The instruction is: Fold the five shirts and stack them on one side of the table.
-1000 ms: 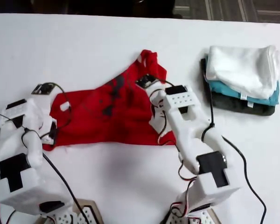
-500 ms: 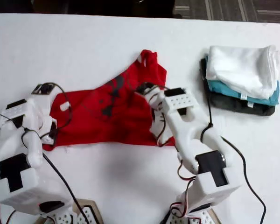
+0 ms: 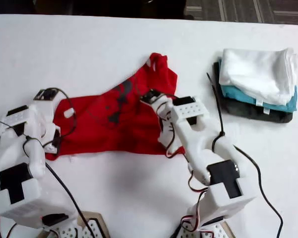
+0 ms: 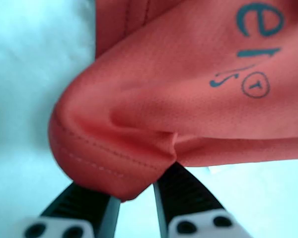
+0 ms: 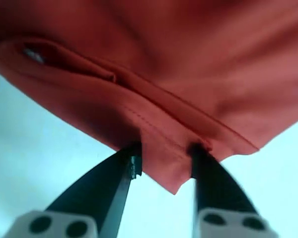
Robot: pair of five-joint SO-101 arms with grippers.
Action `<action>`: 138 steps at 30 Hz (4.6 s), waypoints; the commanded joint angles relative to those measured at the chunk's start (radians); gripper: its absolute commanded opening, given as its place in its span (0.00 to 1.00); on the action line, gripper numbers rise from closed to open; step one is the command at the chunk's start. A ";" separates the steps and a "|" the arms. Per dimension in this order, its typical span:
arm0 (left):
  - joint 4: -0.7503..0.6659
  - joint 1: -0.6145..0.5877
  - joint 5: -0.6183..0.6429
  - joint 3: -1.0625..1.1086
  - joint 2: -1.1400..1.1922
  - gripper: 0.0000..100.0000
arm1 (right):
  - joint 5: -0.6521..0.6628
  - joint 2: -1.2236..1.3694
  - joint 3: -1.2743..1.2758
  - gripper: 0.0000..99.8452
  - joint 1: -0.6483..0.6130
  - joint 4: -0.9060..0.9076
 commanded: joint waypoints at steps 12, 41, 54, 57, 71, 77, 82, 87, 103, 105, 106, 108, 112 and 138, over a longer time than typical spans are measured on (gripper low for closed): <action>-0.029 -0.021 0.009 -0.007 0.006 0.03 | 0.008 -0.249 0.003 0.02 -0.015 0.265; -0.031 -0.021 0.009 -0.007 0.006 0.03 | 0.008 -0.130 0.075 0.31 0.030 0.108; -0.031 -0.021 0.009 -0.007 0.006 0.03 | 0.008 -0.097 0.109 0.27 -0.039 0.053; -0.031 -0.021 0.009 -0.007 0.006 0.03 | 0.008 -0.097 0.132 0.23 -0.002 0.038; -0.031 -0.021 0.009 -0.007 0.006 0.03 | -0.002 -0.097 0.138 0.15 0.030 0.008; -0.031 -0.021 0.009 -0.007 0.006 0.03 | -0.002 -0.097 0.138 0.21 0.030 -0.001; -0.031 -0.021 0.009 -0.008 0.006 0.03 | -0.002 -0.053 0.135 0.23 0.031 -0.035; -0.031 -0.021 0.009 -0.008 0.006 0.03 | -0.002 0.028 0.118 0.14 0.038 -0.054; -0.021 -0.008 0.011 -0.016 -0.002 0.03 | -0.051 -0.498 0.078 0.02 0.122 0.068; 0.003 0.020 0.011 -0.021 -0.005 0.03 | -0.051 -0.556 0.083 0.02 0.120 0.048; 0.029 0.038 0.012 -0.030 -0.012 0.03 | -0.051 -0.575 0.084 0.02 0.120 0.030; 0.098 0.071 0.034 -0.064 -0.034 0.03 | -0.049 -0.585 0.084 0.02 0.124 -0.001; 0.241 0.097 0.078 -0.180 -0.114 0.03 | -0.049 -0.591 0.081 0.02 0.122 -0.079; 0.431 0.098 0.083 -0.671 -0.822 0.03 | -0.058 -0.822 -0.560 0.02 0.232 -0.038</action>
